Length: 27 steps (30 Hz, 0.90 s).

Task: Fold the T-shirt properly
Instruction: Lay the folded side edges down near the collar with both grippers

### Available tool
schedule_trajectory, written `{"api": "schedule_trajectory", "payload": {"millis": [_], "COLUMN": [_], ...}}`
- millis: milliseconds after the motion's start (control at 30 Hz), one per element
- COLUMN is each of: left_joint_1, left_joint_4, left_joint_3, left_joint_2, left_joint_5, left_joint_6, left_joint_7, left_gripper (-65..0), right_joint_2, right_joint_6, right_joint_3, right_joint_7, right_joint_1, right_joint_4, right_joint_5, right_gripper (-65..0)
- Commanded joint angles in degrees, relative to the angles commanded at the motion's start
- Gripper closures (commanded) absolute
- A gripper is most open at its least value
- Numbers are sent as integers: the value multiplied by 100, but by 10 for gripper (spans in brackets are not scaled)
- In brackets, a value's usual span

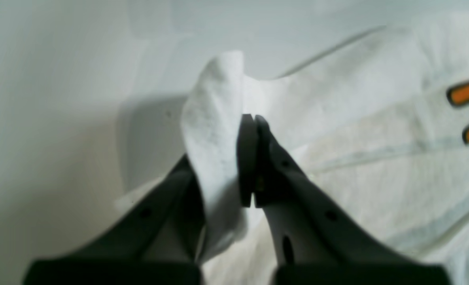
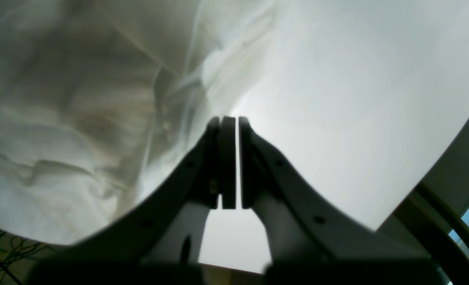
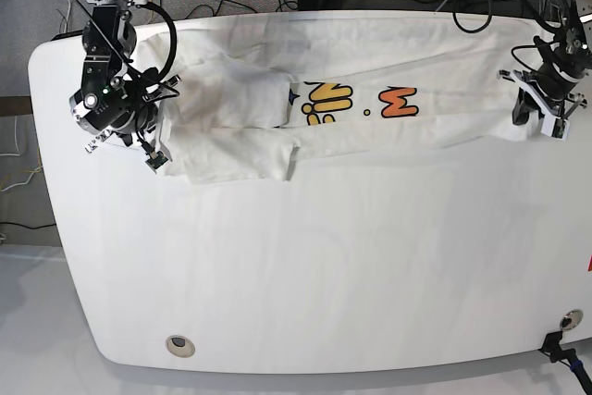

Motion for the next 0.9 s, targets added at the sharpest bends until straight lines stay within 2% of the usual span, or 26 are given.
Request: {"api": "schedule_trajectory", "payload": {"millis": [200,333,467,600,667,767,900], "left_joint_1": [9,-9,-18,-26,-26,-26,-26], "left_joint_4": [0,0,0,0,0,0,0], "left_joint_3": [-369,-378,-369,-360,-360,-360,-360], "left_joint_2": [-35,-35,-18,-9,-9,-9,-9], "left_joint_5": [9,9,9,9,9,9,9], "left_joint_6": [0,0,0,0,0,0,0], "left_joint_7": [0,0,0,0,0,0,0], "left_gripper": [0,0,0,0,0,0,0], "right_joint_2": [-26,-53,-299,-624,-800,-1073,-1134], "right_joint_6": [0,0,0,0,0,0,0], "right_joint_3": [0,9,105,360,457,651,853], "right_joint_7": [0,18,26,35,44,202,325], "right_joint_1": [105,316,677,1002,1116,1196,1345], "right_joint_4": [0,9,-18,-202,-396,-712,-1407], "right_joint_5": [0,0,0,0,0,158,1046], "right_gripper": [0,0,-1,-207,-273,-293,-293]}}
